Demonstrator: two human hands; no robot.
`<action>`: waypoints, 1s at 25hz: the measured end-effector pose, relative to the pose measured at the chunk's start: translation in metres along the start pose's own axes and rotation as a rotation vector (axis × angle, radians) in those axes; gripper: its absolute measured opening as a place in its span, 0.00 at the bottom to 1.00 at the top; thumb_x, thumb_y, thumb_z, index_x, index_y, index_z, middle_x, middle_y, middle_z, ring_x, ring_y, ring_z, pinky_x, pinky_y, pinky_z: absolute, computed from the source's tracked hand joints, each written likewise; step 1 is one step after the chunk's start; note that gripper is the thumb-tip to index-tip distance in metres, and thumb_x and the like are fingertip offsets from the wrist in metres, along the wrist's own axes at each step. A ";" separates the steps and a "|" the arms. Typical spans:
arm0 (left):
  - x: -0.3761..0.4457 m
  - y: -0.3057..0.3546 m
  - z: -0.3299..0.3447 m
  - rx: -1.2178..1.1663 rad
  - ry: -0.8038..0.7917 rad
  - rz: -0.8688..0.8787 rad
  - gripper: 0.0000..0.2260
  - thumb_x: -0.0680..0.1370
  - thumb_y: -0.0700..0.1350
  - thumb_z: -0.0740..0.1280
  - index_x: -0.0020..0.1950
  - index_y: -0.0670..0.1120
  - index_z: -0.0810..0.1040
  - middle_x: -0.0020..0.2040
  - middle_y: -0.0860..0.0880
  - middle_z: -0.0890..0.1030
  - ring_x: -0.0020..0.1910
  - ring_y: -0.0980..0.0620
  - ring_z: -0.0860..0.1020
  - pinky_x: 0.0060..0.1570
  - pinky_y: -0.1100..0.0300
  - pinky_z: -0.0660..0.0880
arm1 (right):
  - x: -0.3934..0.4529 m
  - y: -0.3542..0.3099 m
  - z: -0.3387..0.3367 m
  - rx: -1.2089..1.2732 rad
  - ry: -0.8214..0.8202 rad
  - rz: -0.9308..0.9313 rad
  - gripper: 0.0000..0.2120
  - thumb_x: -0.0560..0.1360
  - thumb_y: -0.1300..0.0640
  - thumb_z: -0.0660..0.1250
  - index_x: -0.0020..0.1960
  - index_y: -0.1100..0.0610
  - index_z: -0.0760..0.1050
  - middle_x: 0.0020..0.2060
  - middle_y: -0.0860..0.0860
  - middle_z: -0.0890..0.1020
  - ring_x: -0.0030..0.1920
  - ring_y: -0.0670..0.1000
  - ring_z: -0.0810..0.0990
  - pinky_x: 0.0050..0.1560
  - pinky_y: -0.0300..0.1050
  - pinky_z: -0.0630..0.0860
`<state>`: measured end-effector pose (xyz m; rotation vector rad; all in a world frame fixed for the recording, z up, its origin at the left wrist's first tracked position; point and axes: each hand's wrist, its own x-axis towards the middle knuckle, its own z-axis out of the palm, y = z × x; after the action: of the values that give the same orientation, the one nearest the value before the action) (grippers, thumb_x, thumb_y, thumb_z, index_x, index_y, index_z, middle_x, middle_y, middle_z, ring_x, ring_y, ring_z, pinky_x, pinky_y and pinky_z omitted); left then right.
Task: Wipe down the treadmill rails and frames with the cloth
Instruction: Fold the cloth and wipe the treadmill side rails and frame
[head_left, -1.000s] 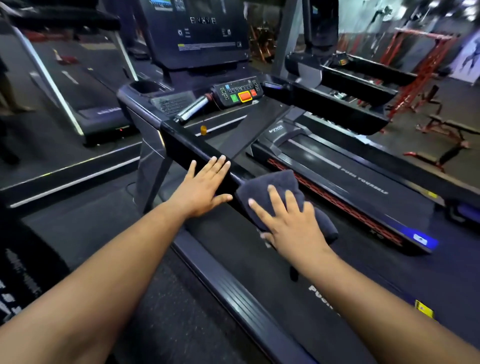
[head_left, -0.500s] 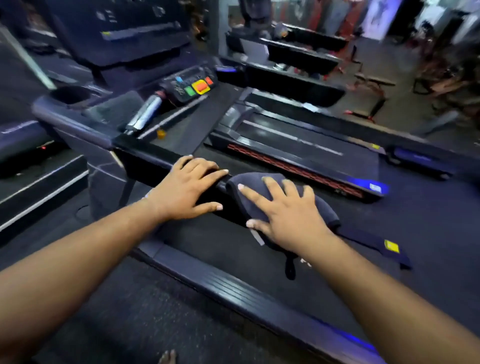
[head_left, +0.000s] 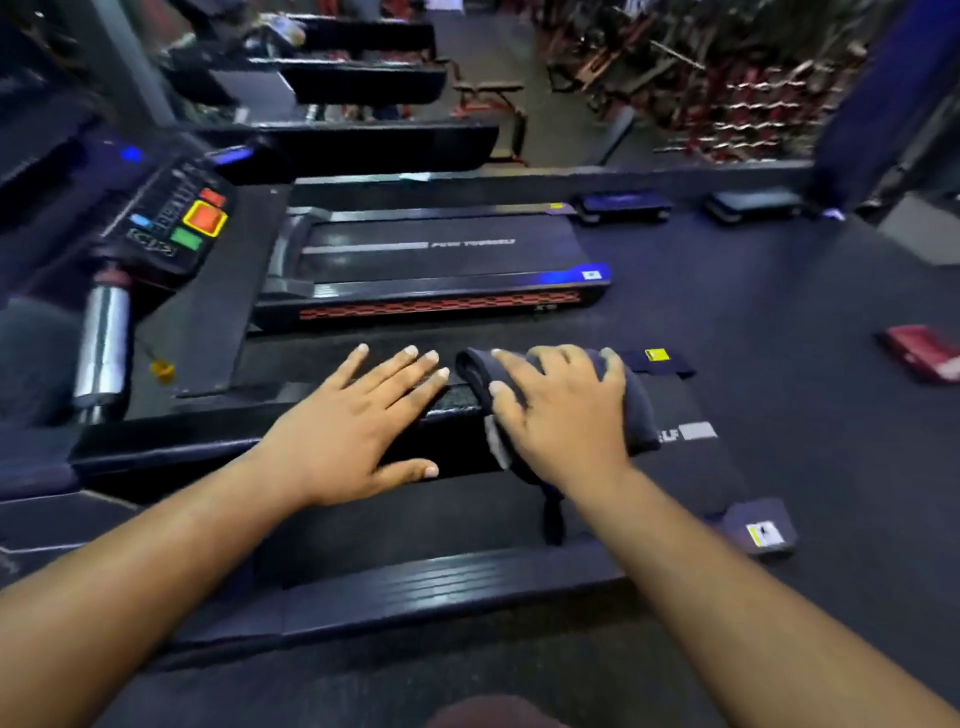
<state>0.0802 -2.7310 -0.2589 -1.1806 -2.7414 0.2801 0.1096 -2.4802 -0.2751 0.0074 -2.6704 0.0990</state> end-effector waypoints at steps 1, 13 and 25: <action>0.000 -0.001 0.002 -0.011 0.004 0.013 0.42 0.78 0.73 0.47 0.82 0.45 0.49 0.82 0.45 0.51 0.81 0.47 0.50 0.76 0.39 0.56 | -0.008 -0.024 0.007 0.014 0.026 0.020 0.23 0.78 0.39 0.54 0.69 0.42 0.73 0.62 0.50 0.79 0.64 0.56 0.74 0.68 0.66 0.62; -0.011 -0.059 0.011 -0.147 -0.020 0.429 0.48 0.72 0.79 0.40 0.77 0.48 0.27 0.79 0.51 0.29 0.78 0.56 0.31 0.78 0.52 0.36 | -0.036 -0.128 0.035 0.232 0.239 0.548 0.26 0.76 0.42 0.54 0.72 0.48 0.69 0.79 0.52 0.60 0.80 0.57 0.50 0.71 0.73 0.58; -0.021 -0.080 0.013 -0.293 -0.050 0.515 0.53 0.66 0.83 0.44 0.76 0.52 0.25 0.76 0.55 0.26 0.76 0.58 0.29 0.76 0.53 0.35 | -0.030 -0.192 0.041 0.482 0.278 0.886 0.34 0.78 0.41 0.61 0.80 0.46 0.53 0.81 0.47 0.39 0.79 0.57 0.33 0.74 0.71 0.47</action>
<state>0.0356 -2.8021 -0.2542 -1.9751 -2.5299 -0.0475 0.1218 -2.6746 -0.3122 -0.9495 -2.1189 0.9318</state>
